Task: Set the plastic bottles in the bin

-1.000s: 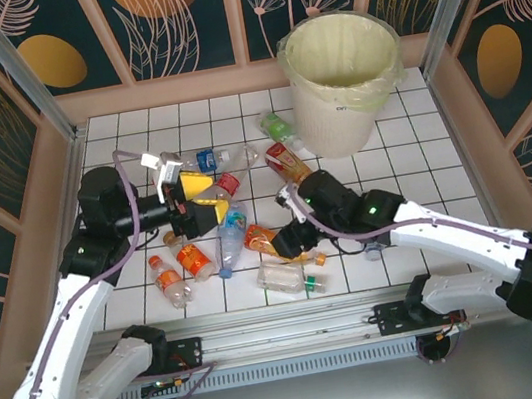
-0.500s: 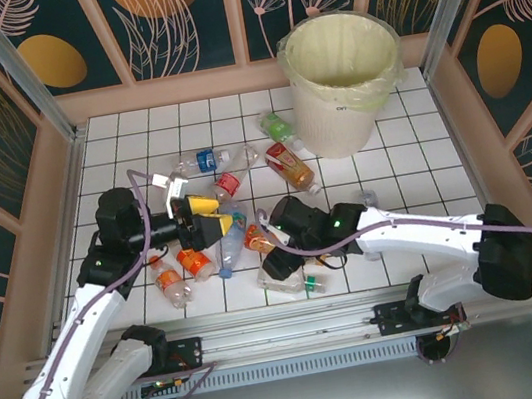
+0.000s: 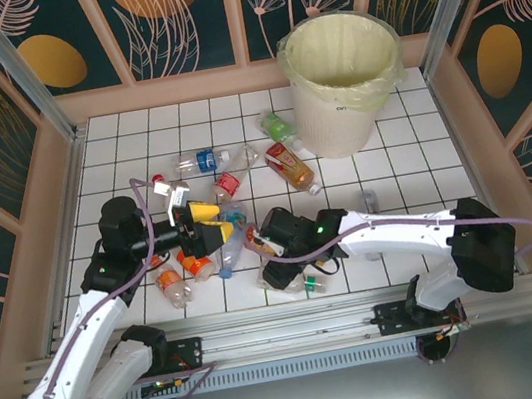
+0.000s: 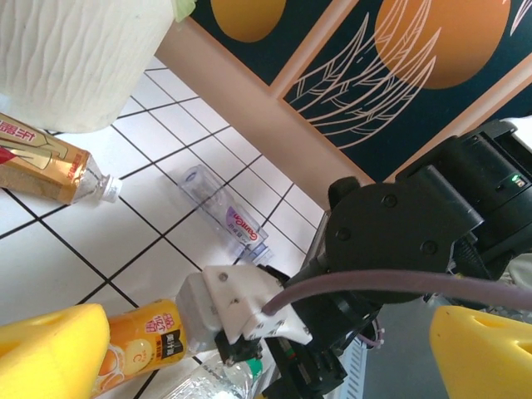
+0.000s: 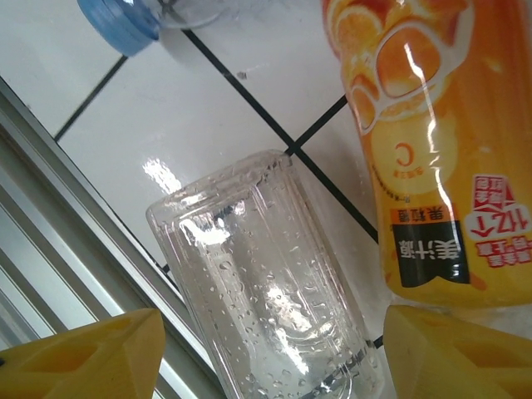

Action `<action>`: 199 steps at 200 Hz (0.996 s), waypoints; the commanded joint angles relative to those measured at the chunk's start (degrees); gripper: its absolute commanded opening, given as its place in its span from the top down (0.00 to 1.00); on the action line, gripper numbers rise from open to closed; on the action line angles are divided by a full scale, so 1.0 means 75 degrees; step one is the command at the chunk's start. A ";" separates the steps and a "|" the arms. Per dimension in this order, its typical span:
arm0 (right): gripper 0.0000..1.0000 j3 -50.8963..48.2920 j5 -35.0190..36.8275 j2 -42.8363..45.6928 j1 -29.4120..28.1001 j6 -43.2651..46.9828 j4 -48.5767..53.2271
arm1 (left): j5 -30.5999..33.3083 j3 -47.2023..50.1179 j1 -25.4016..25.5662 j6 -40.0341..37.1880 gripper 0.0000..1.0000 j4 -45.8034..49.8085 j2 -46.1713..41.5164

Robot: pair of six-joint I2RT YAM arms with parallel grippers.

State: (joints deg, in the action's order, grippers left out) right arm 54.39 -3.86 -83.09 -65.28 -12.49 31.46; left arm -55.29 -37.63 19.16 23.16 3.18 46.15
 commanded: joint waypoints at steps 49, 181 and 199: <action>0.28 0.0246 0.0393 -0.0607 -0.0295 0.0262 0.0466 | 0.0306 0.0013 0.0041 -0.0328 0.01 -0.0020 -0.0170; 0.31 0.0483 0.0959 -0.1486 -0.0531 0.0471 0.0366 | 0.0525 0.0036 0.0035 -0.0348 0.01 0.0018 -0.0294; 0.35 0.0476 0.0887 -0.1343 -0.0528 0.0520 0.0361 | 0.0518 0.0034 0.0037 -0.0351 0.01 -0.0002 -0.0306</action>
State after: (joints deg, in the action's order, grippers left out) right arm 56.49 1.96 -94.04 -68.75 -9.82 33.87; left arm -51.57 -37.60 19.16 21.85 3.22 44.60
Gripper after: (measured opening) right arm 0.675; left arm 0.985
